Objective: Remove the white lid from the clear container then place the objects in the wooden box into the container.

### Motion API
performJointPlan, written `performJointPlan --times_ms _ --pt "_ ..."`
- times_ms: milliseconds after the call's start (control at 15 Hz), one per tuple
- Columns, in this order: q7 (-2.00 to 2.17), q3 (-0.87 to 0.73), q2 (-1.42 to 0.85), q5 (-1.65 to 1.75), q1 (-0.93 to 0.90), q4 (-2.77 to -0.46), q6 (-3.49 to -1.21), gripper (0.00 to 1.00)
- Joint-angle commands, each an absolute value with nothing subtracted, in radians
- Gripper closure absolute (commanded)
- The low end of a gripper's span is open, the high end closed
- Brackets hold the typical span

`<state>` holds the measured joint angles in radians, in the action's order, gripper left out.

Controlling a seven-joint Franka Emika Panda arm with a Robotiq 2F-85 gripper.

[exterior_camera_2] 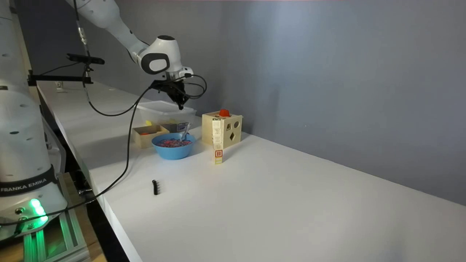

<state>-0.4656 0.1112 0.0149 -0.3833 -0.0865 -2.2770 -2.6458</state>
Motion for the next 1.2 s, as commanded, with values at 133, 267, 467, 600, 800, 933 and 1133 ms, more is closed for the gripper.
performJointPlan --times_ms 133,267,467,600,800,933,1133 --pt "-0.437 0.107 0.022 -0.342 -0.097 -2.302 -2.652 1.0" --pt "-0.433 0.107 0.019 -0.337 -0.097 -2.303 -2.643 1.0" --pt "-0.439 0.107 0.014 -0.343 -0.099 -2.309 -2.641 1.0" --pt "-0.454 0.109 0.009 -0.354 -0.102 -2.307 -2.634 1.0" --pt "-0.465 0.113 0.0 -0.36 -0.106 -2.303 -2.615 1.0" --pt "-0.5 0.116 -0.005 -0.381 -0.109 -2.296 -2.599 1.0" --pt "-0.543 0.118 -0.006 -0.398 -0.114 -2.292 -2.604 1.0"
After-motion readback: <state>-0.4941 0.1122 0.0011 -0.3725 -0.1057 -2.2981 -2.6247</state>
